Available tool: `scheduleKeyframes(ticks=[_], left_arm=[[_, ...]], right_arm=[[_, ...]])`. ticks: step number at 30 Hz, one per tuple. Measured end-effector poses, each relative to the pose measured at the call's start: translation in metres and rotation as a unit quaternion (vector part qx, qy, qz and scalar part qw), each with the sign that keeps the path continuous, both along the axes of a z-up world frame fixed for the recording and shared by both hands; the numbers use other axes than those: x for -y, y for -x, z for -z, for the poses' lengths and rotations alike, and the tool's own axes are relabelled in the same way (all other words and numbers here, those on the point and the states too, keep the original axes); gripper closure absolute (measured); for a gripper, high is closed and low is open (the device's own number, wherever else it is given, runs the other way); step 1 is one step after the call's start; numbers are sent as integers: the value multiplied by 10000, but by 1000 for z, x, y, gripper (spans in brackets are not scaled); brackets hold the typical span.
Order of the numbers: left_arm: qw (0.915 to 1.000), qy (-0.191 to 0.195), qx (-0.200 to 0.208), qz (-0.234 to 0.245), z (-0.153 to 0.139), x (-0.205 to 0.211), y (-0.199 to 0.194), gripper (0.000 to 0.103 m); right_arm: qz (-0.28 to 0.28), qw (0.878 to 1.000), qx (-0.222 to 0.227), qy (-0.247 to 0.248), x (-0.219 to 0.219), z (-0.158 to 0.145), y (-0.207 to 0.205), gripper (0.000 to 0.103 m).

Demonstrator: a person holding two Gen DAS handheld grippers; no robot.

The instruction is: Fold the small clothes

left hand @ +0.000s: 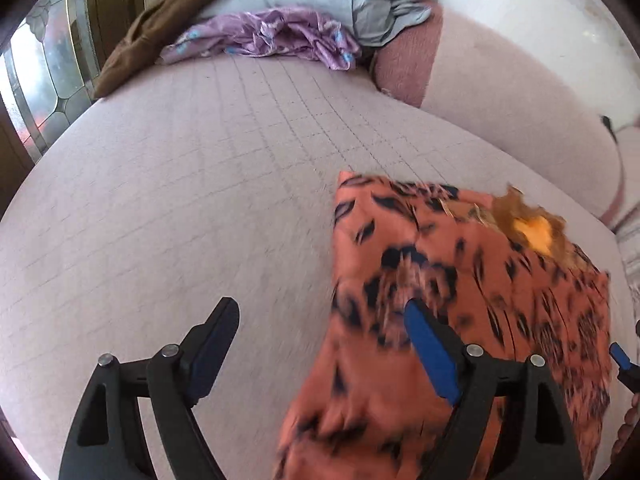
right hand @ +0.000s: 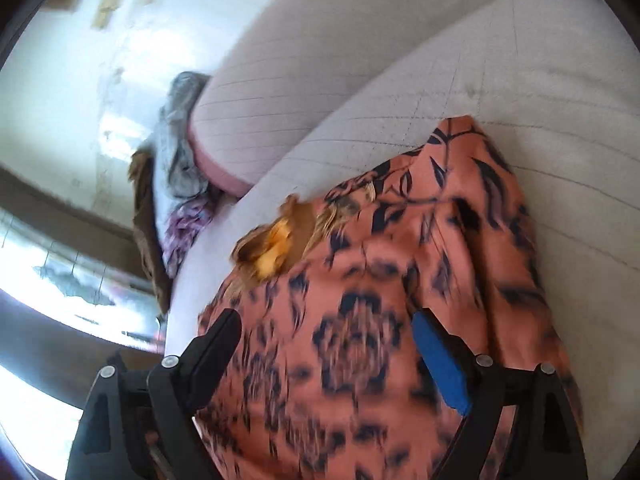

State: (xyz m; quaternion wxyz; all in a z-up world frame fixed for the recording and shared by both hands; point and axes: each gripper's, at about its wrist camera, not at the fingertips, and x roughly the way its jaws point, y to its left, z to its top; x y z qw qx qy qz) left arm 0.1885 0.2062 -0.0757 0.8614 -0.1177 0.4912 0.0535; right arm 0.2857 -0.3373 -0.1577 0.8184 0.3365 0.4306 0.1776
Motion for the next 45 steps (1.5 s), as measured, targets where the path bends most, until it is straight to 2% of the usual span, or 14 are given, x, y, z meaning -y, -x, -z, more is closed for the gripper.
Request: scheduleKeyframes(ticks=[7, 12, 16, 20, 24, 26, 29, 33, 37, 38, 40, 43, 44, 45], left_arm=[[9996, 185, -199, 107, 1, -25, 119, 17], [9986, 129, -338, 382, 12, -10, 174, 17], [9972, 484, -95, 560, -1, 4, 196, 17], [9974, 417, -244, 530, 1, 11, 212, 17], [9977, 492, -231, 395, -5, 0, 236, 17], [9979, 472, -300, 313, -4, -6, 244, 17], [9978, 430, -483, 154, 6, -12, 251, 17], [9964, 69, -803, 278, 17, -5, 255, 19], [9961, 295, -806, 200, 16, -4, 259, 19], [9955, 191, -901, 214, 20, -3, 259, 19], [9951, 6, -944, 296, 26, 1, 260, 21], [9954, -89, -901, 304, 19, 2, 263, 63], [9955, -3, -896, 298, 15, 1, 263, 85], [9954, 67, -910, 288, 12, 0, 263, 90]], right_arm=[[249, 9963, -284, 775, 72, -7, 118, 14], [408, 9938, -815, 640, 116, 13, 195, 14], [294, 9953, -850, 373, 114, 8, 229, 13], [187, 9911, -1171, 602, 106, 16, 256, 13], [145, 9915, -1230, 398, 104, 21, 275, 14], [18, 9913, -1237, 451, 99, 19, 282, 32], [-107, 9899, -1302, 558, 92, 18, 287, 44], [36, 9882, -1395, 625, 92, 24, 283, 47], [-71, 9884, -1323, 748, 93, 22, 288, 51], [-113, 9878, -1306, 837, 91, 20, 289, 69], [-172, 9862, -1276, 1038, 89, 17, 292, 86], [-174, 9873, -1238, 977, 92, 14, 297, 87], [-163, 9864, -1275, 1020, 93, 16, 296, 84], [-150, 9853, -1341, 1045, 95, 21, 295, 83]])
